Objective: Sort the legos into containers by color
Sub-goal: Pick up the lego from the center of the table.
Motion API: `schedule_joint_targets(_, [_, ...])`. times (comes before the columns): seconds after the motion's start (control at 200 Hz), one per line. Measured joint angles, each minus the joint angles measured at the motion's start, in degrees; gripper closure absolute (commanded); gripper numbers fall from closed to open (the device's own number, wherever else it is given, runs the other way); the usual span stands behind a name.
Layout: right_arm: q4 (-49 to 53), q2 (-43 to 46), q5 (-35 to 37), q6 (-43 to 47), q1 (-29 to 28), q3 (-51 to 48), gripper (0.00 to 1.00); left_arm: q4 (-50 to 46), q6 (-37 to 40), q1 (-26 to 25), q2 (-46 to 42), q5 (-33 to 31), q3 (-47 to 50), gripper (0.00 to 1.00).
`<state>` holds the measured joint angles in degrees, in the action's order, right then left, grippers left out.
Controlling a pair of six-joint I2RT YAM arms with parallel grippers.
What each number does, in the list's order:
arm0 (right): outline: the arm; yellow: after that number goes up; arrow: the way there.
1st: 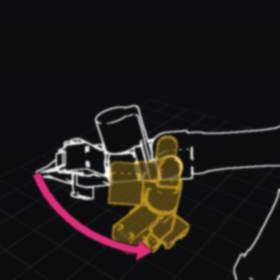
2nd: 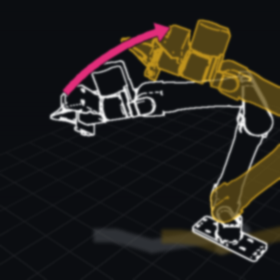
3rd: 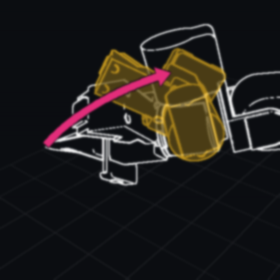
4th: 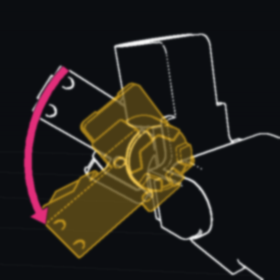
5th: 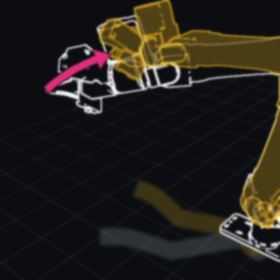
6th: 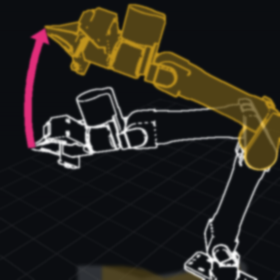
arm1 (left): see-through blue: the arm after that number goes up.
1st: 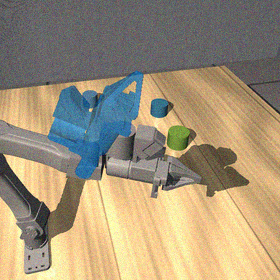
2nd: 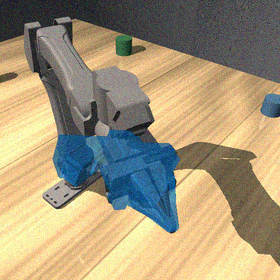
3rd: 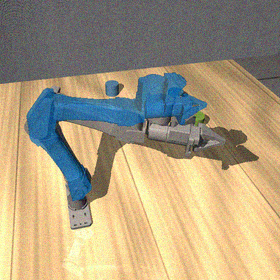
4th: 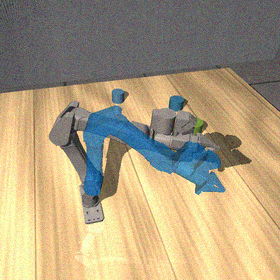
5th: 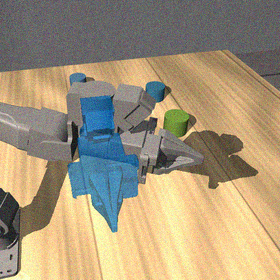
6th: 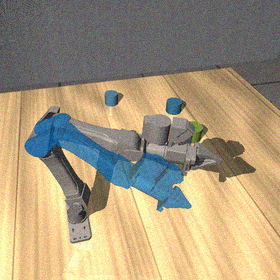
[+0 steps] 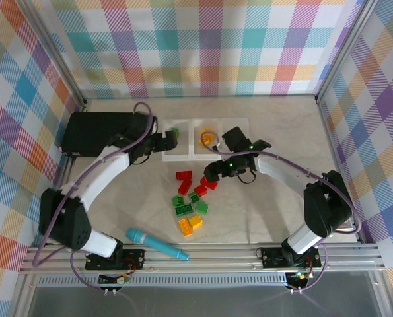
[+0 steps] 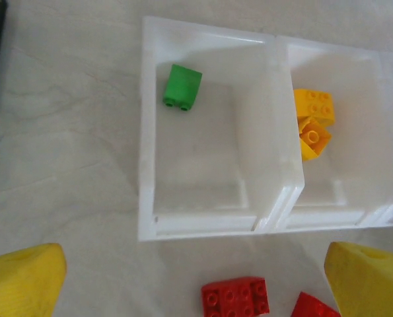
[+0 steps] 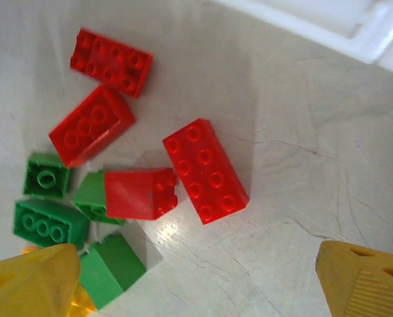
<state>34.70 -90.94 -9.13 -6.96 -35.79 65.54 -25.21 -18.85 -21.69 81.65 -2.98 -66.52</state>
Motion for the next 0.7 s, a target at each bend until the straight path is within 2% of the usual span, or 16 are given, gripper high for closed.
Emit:
schedule_joint_targets(0.145, [-1.53,0.22,2.67,10.91,-2.97,-2.67,0.08,3.61,-0.61,1.57,-9.38,1.14,6.73,0.0])
schedule_joint_targets(0.3, [-3.26,0.35,4.26,18.88,-3.37,-6.78,0.1,9.22,-1.51,1.6,-17.38,2.21,14.47,0.0])
schedule_joint_targets(0.7, [-5.75,-7.76,9.44,25.11,-5.22,-6.14,0.12,15.91,-3.63,1.6,-22.97,5.14,19.3,0.0])
